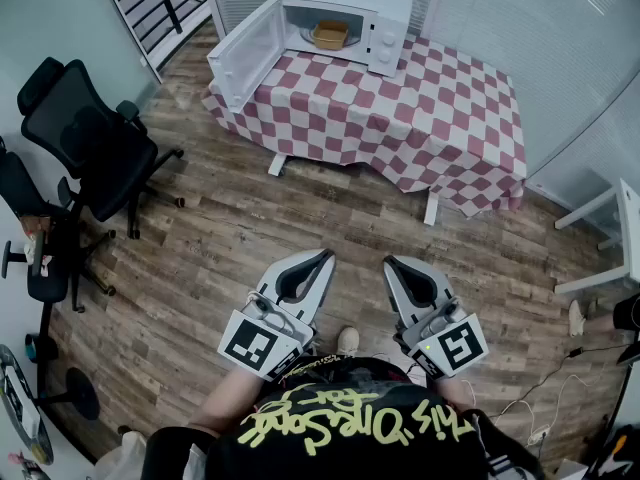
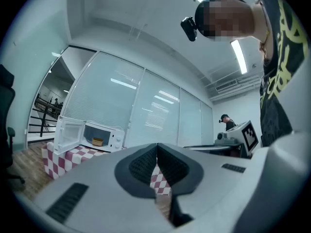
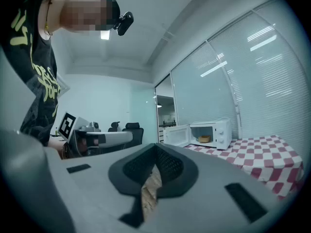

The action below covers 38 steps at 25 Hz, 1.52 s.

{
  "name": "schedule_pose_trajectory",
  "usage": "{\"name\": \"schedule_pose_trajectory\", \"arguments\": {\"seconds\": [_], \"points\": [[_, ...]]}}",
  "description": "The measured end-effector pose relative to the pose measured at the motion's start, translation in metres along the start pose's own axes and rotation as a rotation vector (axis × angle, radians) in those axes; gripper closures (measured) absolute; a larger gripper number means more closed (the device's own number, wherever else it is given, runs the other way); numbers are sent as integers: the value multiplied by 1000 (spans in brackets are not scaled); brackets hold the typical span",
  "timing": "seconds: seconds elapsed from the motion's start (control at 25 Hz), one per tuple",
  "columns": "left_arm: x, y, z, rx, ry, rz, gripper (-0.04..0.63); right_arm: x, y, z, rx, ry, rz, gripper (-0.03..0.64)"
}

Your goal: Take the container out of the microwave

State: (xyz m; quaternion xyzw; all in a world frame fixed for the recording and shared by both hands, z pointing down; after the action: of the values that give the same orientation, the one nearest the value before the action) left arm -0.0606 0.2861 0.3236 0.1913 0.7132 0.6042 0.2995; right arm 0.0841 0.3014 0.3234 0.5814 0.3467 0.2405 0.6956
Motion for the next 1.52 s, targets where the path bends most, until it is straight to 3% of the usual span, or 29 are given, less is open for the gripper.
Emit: {"name": "schedule_pose_trajectory", "arguments": {"seconds": [0.16, 0.44, 0.8, 1.24, 1.52], "points": [[2, 3, -3, -33, -10, -16, 588, -3, -1, -2, -16, 6, 4, 607], [4, 7, -11, -15, -3, -26, 588, -11, -1, -6, 2, 0, -10, 607], [7, 7, -33, 2, 21, -25, 588, -25, -10, -14, -27, -26, 53, 606], [28, 14, -68, -19, 69, -19, 588, -53, 1, -34, -34, 58, 42, 606], [26, 30, -87, -13, 74, -53, 588, -49, 14, -30, -116, 117, -7, 606]]}}
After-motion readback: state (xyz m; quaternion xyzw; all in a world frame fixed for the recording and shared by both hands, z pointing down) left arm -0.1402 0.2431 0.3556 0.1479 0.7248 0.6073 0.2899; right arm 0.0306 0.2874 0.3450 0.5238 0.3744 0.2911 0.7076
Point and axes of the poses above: the fingertips, and each gripper's own axes: x backward along the fingers, z to its right, y out of its underside, the point moved 5 cm from there along x, backward along the fingers, and after that the axes turned 15 degrees about -z, right-handed, at the moved point
